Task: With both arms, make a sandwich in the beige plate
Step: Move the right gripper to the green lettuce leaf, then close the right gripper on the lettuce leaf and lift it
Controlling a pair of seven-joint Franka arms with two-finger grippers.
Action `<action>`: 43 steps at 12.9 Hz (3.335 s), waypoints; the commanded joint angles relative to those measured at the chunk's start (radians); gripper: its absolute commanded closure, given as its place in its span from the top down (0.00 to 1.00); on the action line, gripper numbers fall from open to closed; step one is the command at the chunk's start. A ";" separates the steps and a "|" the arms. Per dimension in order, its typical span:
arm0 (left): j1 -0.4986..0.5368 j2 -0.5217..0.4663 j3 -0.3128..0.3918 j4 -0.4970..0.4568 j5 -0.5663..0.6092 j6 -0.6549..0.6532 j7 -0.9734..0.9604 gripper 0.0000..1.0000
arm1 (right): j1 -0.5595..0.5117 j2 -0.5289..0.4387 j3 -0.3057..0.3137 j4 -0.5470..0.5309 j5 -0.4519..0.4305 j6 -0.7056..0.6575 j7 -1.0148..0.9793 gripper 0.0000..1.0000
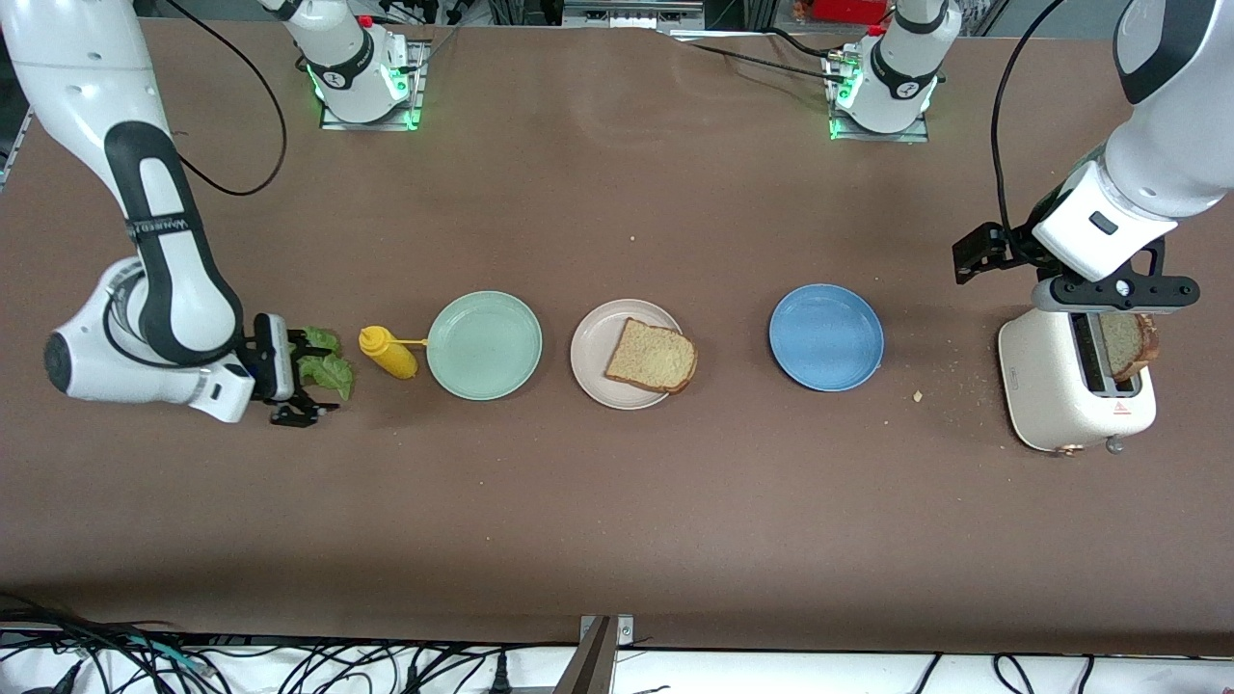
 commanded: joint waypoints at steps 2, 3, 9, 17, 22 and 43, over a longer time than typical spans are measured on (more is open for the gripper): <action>0.004 0.006 0.001 0.021 -0.022 -0.021 -0.003 1.00 | -0.003 -0.063 -0.004 -0.111 -0.147 0.132 0.096 1.00; 0.004 0.006 0.001 0.021 -0.022 -0.021 -0.003 1.00 | -0.003 -0.053 -0.004 -0.135 -0.153 0.186 0.098 1.00; 0.006 0.006 0.001 0.020 -0.022 -0.021 0.001 1.00 | -0.003 -0.026 -0.001 -0.209 -0.135 0.308 0.095 0.74; 0.006 0.006 0.001 0.020 -0.022 -0.021 0.002 1.00 | -0.002 -0.158 -0.001 -0.177 -0.153 0.087 0.156 0.00; 0.004 0.006 0.001 0.021 -0.022 -0.021 -0.001 1.00 | -0.002 -0.072 -0.001 -0.180 -0.149 0.209 0.141 1.00; 0.001 0.006 0.001 0.026 -0.022 -0.021 -0.009 1.00 | -0.002 -0.045 -0.021 -0.160 -0.147 0.191 0.118 0.00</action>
